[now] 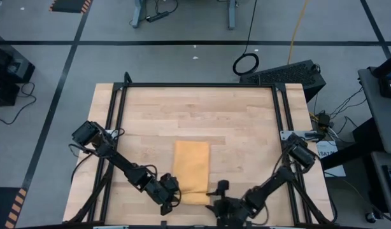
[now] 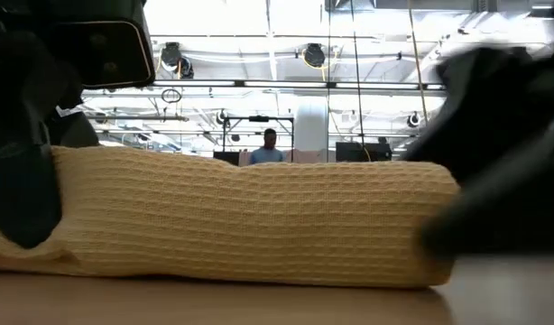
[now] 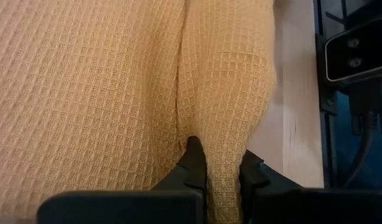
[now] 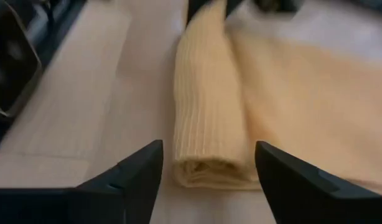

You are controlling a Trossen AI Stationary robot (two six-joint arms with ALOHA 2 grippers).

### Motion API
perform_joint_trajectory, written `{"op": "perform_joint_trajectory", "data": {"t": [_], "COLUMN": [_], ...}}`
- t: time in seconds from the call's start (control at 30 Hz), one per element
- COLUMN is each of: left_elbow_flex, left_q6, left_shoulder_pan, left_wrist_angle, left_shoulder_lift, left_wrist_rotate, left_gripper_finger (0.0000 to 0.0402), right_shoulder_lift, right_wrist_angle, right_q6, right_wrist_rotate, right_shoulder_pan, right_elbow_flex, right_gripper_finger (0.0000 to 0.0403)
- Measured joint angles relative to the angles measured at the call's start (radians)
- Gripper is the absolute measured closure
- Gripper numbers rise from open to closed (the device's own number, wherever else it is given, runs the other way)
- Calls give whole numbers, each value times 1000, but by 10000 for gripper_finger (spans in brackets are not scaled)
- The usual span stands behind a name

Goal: Roll towel
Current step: Roll the yellow towel

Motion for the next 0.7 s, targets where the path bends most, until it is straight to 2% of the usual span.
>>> {"op": "perform_joint_trajectory", "data": {"t": [0.17, 0.4, 0.47, 0.57, 0.63, 0.7], "left_elbow_flex": [0, 0, 0, -1, -1, -1], "left_q6": [-64, -64, -53, -50, -55, -54], "left_shoulder_pan": [5, 40, 57, 75, 78, 78], "left_wrist_angle": [7, 15, 33, 40, 38, 38], "left_shoulder_lift": [0, 0, 0, 0, 0, 0], "left_wrist_rotate": [-1, 34, 71, 97, 98, 95], "left_gripper_finger": [373, 373, 373, 373, 373, 373], "right_shoulder_lift": [-56, 21, 53, 74, 74, 74], "right_wrist_angle": [-6, 190, 255, 287, 259, 232], "right_q6": [-42, -264, -328, -273, -192, -142], "right_wrist_rotate": [184, 184, 221, 314, 305, 247], "right_shoulder_pan": [80, 110, 99, 74, 47, 22], "right_elbow_flex": [2, 2, 2, 2, 2, 2], "right_gripper_finger": [142, 159, 161, 162, 163, 166]}}
